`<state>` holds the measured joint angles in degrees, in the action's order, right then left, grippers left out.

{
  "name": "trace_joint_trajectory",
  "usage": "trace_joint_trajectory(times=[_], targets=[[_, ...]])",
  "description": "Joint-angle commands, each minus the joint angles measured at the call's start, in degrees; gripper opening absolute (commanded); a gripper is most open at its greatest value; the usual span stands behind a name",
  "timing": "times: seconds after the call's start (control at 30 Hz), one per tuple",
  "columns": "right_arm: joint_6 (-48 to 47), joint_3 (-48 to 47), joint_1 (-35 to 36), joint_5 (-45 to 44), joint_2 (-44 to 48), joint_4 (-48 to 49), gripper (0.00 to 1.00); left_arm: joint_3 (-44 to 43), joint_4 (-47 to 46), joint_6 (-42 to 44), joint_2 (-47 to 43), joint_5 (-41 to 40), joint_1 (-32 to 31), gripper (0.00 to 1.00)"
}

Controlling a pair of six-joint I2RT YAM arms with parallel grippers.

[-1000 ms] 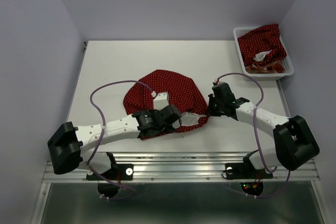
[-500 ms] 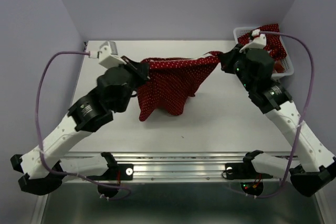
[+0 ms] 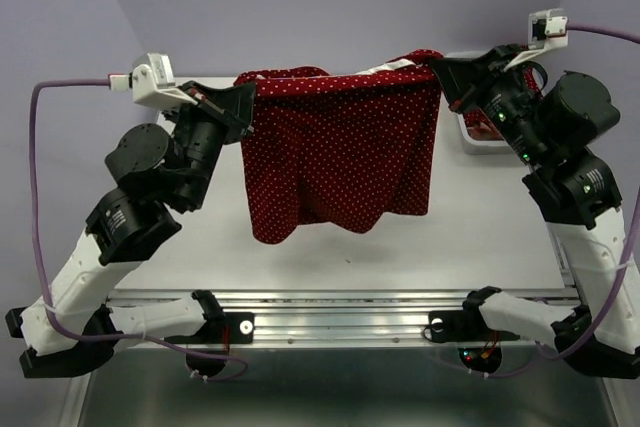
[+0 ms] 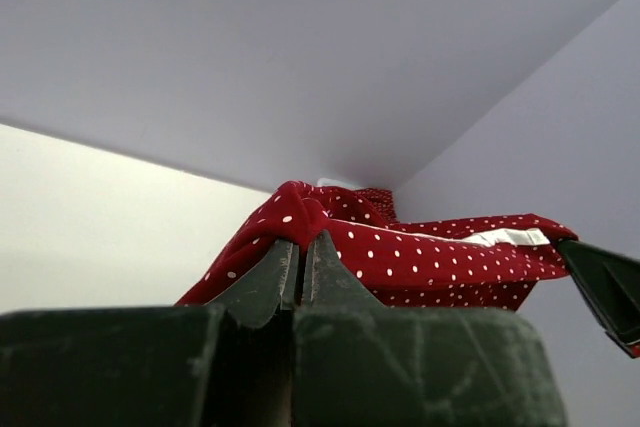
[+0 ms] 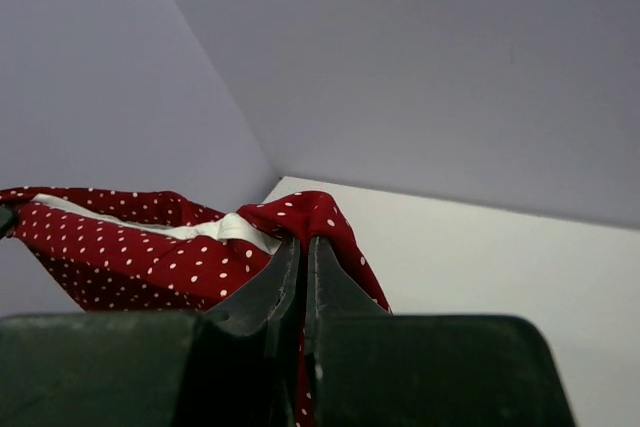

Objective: Fold and stack the skirts
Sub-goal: Flatten the skirt out

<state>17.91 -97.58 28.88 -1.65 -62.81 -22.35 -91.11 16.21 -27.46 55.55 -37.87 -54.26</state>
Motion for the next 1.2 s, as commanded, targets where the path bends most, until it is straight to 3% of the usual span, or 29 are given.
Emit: trace_joint_trajectory(times=[0.0, 0.1, 0.13, 0.23, 0.27, 0.33, 0.37, 0.5, 0.57, 0.63, 0.67, 0.73, 0.77, 0.83, 0.87, 0.93, 0.97, 1.0, 1.07, 1.1, 1.13, 1.17], targets=[[-2.8, 1.2, -1.2, -5.9, -4.5, -1.3, 0.01, 0.1, -2.9, 5.1, 3.2, -5.0, 2.2, 0.00], [-3.2, 2.7, -1.2, -10.8, -8.5, -1.3, 0.00, 0.1, -1.0, 2.9, 7.1, 8.5, 10.1, 0.00], [-3.8, 2.7, -1.2, -12.3, -11.7, -0.9, 0.01, 0.1, -1.5, 2.7, 10.2, 12.8, 16.7, 0.00], [-5.7, -1.5, -3.2, -14.7, -20.1, -0.8, 0.01, -3.4, -2.0, 3.3, 19.0, 27.0, 27.3, 0.00], [-6.0, -3.6, -5.0, -13.3, -22.6, -0.8, 0.00, -8.5, -1.8, 3.8, 21.9, 34.0, 29.4, 0.00], [-6.7, -11.6, -6.3, -11.2, -27.1, -0.9, 0.01, -16.5, -0.5, 6.6, 29.6, 40.3, 32.6, 0.00], [-6.7, -14.8, -6.8, -10.8, -30.8, -1.0, 0.01, -26.4, 2.4, 7.4, 32.1, 41.8, 34.9, 0.00], [-8.0, -27.4, -6.8, -10.9, -34.8, -1.3, 0.01, -50.1, 9.8, 12.9, 42.2, 43.8, 38.4, 0.00], [-8.4, -29.9, -7.4, -11.5, -34.7, -1.3, 0.01, -52.8, 9.3, 13.7, 43.2, 48.0, 40.4, 0.00], [-8.7, -28.4, -7.4, -11.8, -32.5, -1.1, 0.00, -45.4, 5.0, 14.0, 39.1, 50.6, 42.0, 0.00], [-8.5, -24.2, -7.4, -12.0, -29.9, -0.7, 0.01, -36.2, 3.1, 14.7, 37.1, 51.1, 42.0, 0.00], [-8.5, -17.8, -7.4, -12.0, -26.8, 0.5, 0.01, -26.4, -0.5, 15.7, 31.7, 53.2, 42.0, 0.00], [-7.6, -9.8, -7.4, -12.1, -25.1, 1.2, 0.01, -21.9, -3.1, 15.9, 30.0, 54.2, 42.0, 0.00], [-5.9, -0.5, -7.4, -11.1, -19.4, 3.4, 0.02, -6.6, -5.7, 16.5, 25.0, 55.6, 42.0, 0.00], [-3.9, 9.5, -7.4, -9.5, -17.5, 4.9, 0.06, 4.2, -8.9, 14.9, 21.6, 55.6, 42.0, 0.00], [-1.3, 19.5, -7.4, -8.4, -13.7, 6.5, 0.09, 14.9, -11.9, 12.1, 18.3, 56.1, 41.6, 0.00], [1.2, 28.8, -7.4, -7.0, -10.1, 7.3, 0.15, 24.9, -15.1, 8.5, 15.1, 56.5, 41.2, 0.05], [2.6, 33.3, -7.4, -5.7, -8.4, 7.7, 0.16, 29.4, -16.2, 6.7, 13.6, 56.5, 39.5, 0.14], [6.9, 41.5, -7.4, -2.8, -3.8, 7.7, 0.26, 37.1, -18.3, 2.7, 10.8, 55.1, 37.2, 0.55], [8.6, 44.9, -7.4, 1.1, -2.6, 7.2, 0.35, 42.9, -18.1, 1.7, 9.4, 53.6, 36.0, 0.67], [9.6, 48.2, -7.4, 4.9, -1.5, 7.5, 0.43, 45.3, -17.9, 0.7, 6.4, 51.3, 34.7, 0.93], [10.1, 53.1, -7.4, 8.1, -0.5, 7.4, 0.66, 46.5, -13.7, -2.1, 4.9, 48.6, 32.6, 0.99]])
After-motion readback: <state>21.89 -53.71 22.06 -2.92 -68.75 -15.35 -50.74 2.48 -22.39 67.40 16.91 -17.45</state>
